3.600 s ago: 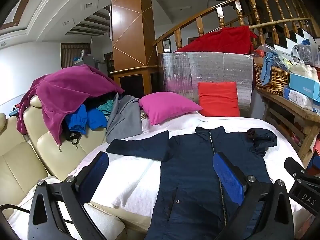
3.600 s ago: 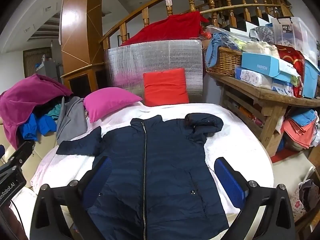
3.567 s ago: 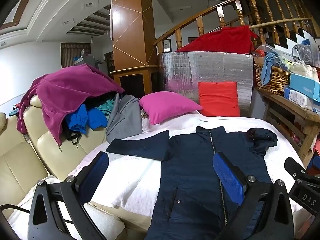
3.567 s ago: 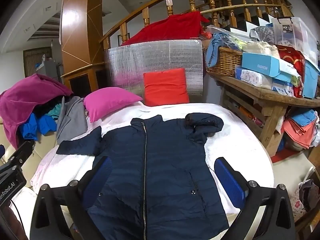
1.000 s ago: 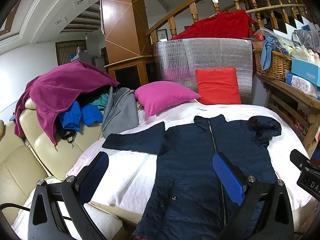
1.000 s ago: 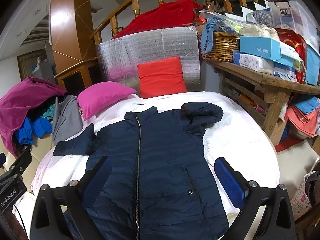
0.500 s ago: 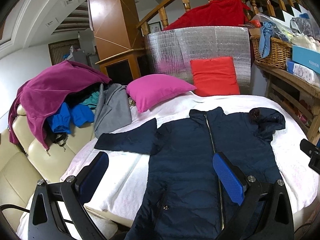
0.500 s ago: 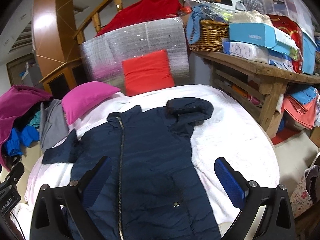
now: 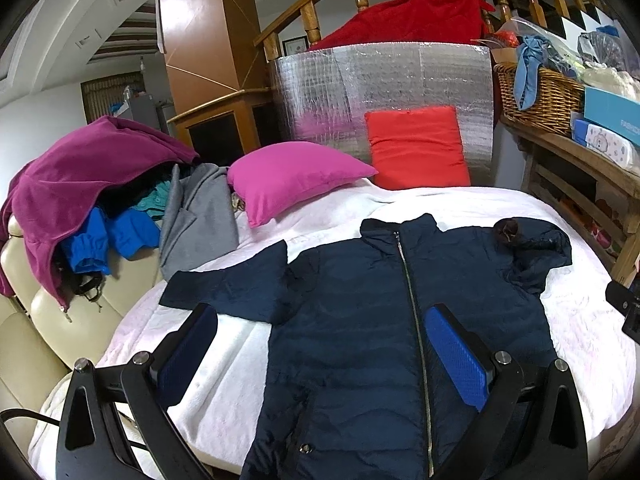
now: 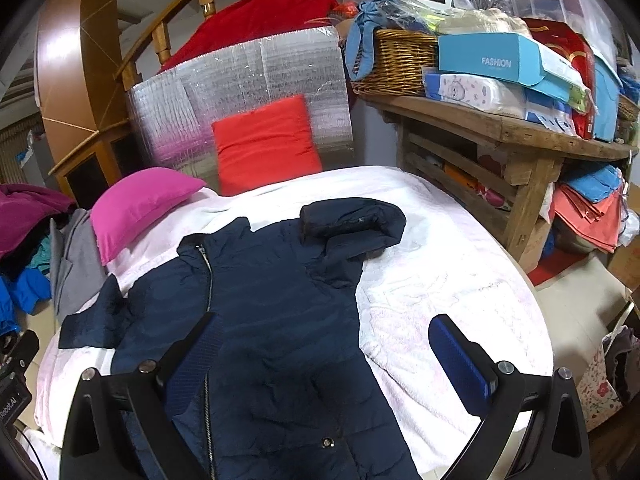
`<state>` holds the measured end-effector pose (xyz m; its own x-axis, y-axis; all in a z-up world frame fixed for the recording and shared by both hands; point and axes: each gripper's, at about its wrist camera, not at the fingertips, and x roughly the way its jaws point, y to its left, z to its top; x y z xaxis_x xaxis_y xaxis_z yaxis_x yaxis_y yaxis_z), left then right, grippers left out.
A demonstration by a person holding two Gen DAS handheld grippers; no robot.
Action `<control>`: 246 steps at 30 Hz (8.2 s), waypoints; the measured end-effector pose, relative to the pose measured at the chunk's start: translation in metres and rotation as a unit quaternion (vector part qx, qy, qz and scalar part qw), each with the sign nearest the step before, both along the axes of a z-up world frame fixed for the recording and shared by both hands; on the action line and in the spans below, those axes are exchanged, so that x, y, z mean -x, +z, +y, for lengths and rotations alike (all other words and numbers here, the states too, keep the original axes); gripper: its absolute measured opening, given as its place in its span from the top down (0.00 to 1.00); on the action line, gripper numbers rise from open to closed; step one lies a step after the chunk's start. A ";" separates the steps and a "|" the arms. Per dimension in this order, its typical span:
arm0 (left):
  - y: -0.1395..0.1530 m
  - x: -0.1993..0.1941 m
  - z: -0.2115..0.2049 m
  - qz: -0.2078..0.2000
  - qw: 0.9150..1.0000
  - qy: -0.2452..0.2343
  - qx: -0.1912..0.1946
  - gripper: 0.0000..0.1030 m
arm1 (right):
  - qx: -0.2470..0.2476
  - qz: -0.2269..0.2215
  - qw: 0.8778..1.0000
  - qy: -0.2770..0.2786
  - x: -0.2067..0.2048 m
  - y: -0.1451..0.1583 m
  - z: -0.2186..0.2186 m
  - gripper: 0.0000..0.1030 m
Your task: Fold large clothes
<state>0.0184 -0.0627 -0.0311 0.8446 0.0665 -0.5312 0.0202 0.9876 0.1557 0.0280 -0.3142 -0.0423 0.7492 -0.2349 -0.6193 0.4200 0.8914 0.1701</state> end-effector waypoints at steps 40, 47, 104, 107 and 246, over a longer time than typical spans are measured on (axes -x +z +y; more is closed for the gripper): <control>-0.163 -0.199 0.013 0.193 0.980 0.031 0.029 0.00 | -0.247 -0.069 0.967 -0.012 -0.193 -0.127 -0.154 0.60; -0.157 -0.204 0.038 0.187 0.979 0.058 0.054 0.00 | -0.179 -0.060 0.978 0.093 -0.182 -0.105 -0.042 0.60; -0.144 -0.222 0.061 0.187 0.970 0.071 0.140 0.00 | -0.324 -0.077 0.937 0.105 -0.205 -0.134 -0.009 0.83; -0.142 -0.220 0.063 0.186 0.969 0.058 0.151 0.00 | -0.343 -0.075 0.921 0.171 -0.195 -0.134 0.016 0.83; -0.169 -0.241 0.096 0.273 0.927 -0.004 0.256 0.37 | -0.368 -0.010 0.929 0.040 -0.160 -0.198 -0.038 0.74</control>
